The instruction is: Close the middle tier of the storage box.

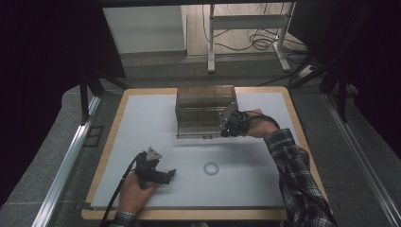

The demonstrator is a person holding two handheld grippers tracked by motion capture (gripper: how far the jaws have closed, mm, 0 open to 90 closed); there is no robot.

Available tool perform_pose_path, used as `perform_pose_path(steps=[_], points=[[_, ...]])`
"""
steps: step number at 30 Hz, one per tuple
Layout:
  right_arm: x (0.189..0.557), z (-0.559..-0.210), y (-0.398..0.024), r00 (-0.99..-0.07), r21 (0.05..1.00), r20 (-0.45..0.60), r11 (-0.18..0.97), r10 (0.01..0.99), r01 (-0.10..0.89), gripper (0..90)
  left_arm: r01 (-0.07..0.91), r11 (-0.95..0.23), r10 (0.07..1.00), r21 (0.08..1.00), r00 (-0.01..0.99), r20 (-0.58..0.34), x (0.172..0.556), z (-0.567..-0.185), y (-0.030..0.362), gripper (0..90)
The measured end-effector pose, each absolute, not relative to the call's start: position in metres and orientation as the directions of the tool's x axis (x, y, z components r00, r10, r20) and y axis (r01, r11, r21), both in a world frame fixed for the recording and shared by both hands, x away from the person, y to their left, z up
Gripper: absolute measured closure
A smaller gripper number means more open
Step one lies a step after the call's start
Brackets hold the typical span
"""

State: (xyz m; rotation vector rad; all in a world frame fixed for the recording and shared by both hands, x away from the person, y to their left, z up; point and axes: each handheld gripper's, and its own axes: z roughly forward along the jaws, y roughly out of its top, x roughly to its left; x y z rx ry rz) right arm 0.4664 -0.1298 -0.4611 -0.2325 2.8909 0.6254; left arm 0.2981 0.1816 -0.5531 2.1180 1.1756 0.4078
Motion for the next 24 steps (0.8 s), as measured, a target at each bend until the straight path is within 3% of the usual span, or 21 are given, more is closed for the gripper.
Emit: perform_pose_path(steps=[24], points=[[0.4583,-0.4534,-0.1343,-0.969,0.416,-0.239,0.896,-0.055,-0.154,59.3,0.627,-0.368,0.837,0.686,0.545,-0.049,0.2981,-0.5531,0.1816,0.0]])
